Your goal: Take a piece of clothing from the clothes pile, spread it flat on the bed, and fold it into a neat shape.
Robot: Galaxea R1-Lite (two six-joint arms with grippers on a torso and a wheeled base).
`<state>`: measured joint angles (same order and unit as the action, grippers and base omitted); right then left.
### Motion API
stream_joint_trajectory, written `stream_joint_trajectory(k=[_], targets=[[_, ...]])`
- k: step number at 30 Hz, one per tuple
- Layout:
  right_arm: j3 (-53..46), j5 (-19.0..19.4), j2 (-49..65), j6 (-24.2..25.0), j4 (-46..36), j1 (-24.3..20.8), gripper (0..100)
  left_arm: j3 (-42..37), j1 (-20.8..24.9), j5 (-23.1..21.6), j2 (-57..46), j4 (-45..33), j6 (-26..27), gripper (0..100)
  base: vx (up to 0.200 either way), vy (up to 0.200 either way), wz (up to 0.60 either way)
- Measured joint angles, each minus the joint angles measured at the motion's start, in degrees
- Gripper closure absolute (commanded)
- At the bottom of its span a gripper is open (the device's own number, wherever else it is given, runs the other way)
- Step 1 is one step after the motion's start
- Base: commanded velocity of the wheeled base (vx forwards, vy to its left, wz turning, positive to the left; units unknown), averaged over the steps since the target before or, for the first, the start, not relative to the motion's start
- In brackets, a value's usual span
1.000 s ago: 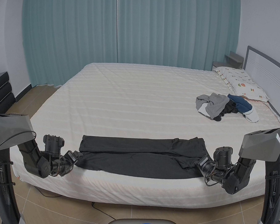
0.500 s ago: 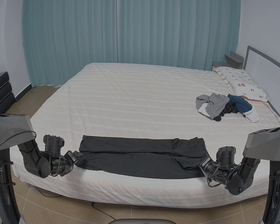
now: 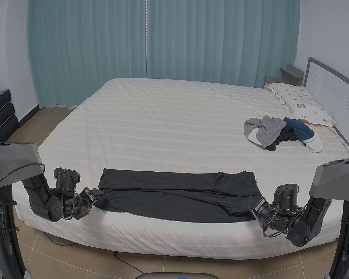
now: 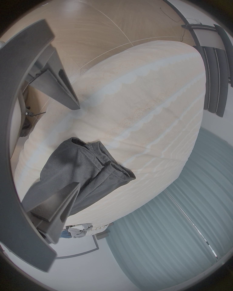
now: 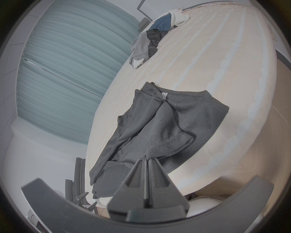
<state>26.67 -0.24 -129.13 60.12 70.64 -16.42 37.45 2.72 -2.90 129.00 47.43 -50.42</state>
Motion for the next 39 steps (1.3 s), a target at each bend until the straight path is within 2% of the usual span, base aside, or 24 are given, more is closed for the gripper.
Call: stream_joint_trajectory(k=[2,3,15,24,39], targets=[[-0.16,0.06,-0.22,-0.05,0.09,0.05,100,0.0,0.0,0.0,0.0,0.0,0.0,0,0.0,0.0,0.0],[-0.22,0.15,-0.35,-0.16,0.07,0.06,0,0.0,0.0,0.01,0.0,0.0,0.0,0,0.0,0.0,0.0],[-1.93,1.28,0.39,-1.55,0.51,-0.37,0,0.0,0.0,0.01,0.02,0.0,-0.02,0,0.0,0.0,0.0],[2.35,2.23,3.11,-1.61,0.07,1.05,0,0.0,0.0,-0.1,-0.12,0.0,-0.16,0,0.0,0.0,0.0],[5.99,2.24,-4.79,-2.76,0.4,2.01,0,0.65,-0.07,0.09,-0.67,-0.02,-1.72,0,0.0,0.0,0.0]])
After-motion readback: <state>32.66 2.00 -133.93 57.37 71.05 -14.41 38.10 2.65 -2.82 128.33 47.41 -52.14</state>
